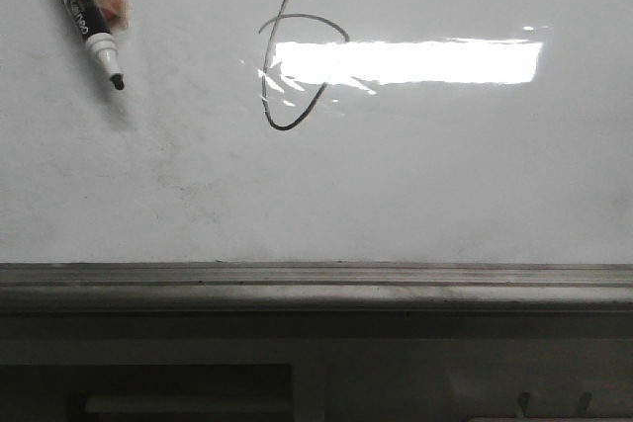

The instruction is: Write number 6 on whiteboard

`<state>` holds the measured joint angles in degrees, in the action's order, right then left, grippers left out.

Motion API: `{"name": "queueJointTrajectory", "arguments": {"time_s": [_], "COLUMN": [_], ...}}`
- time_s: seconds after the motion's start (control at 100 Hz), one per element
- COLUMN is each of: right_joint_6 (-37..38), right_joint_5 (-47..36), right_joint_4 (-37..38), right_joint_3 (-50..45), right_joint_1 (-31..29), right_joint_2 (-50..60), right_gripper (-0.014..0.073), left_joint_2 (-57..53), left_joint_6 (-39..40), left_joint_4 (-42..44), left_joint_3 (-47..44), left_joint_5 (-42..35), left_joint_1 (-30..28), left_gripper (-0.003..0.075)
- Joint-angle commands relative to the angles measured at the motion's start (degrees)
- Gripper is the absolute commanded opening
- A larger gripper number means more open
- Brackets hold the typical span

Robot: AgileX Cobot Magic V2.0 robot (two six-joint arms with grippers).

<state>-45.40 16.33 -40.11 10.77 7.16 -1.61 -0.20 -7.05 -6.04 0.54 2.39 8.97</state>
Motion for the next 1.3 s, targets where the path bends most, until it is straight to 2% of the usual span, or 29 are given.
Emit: {"name": "queueJointTrajectory", "arguments": {"time_s": [0.0,0.05,0.11,0.22,0.37,0.44,0.49,1.29], "right_joint_6": [17.94,27.65,31.60,32.09,32.12,32.24,32.41,32.41], "right_joint_5": [-5.86,-7.33,-10.31,-15.57,-16.33,-17.17,-14.58,-14.78], "right_joint_4": [19.23,30.70,36.90,39.12,42.96,43.12,43.33,44.25], "right_joint_3": [0.23,-1.11,-3.04,-6.69,-10.46,-12.73,-12.57,-12.57], "right_joint_1": [-0.29,-0.29,-0.39,-2.13,-3.63,-3.72,-3.72,-3.75], "right_joint_2": [-0.71,-0.71,-0.71,-0.57,2.11,3.26,3.26,3.26], "right_gripper": [-0.0065,-0.0065,-0.0065,-0.0065,-0.0065,-0.0065,-0.0065,-0.0065], "left_joint_2": [-1.79,-1.79,-1.79,-1.79,-1.79,-1.79,-1.79,-1.79], "left_joint_6": [0.58,0.58,0.58,0.58,0.58,0.58,0.58,0.58], "left_joint_4": [-0.01,-0.01,-0.01,-0.01,-0.01,-0.01,-0.01,-0.01], "left_joint_3": [-2.85,-2.85,-2.85,-2.85,-2.85,-2.85,-2.85,-2.85], "left_joint_5": [-3.76,-3.76,-3.76,-3.76,-3.76,-3.76,-3.76,-3.76], "left_joint_1": [-0.12,-0.12,-0.12,-0.12,-0.12,-0.12,-0.12,-0.12], "left_gripper": [-0.0020,-0.0020,-0.0020,-0.0020,-0.0020,-0.0020,-0.0020,-0.0020]}}
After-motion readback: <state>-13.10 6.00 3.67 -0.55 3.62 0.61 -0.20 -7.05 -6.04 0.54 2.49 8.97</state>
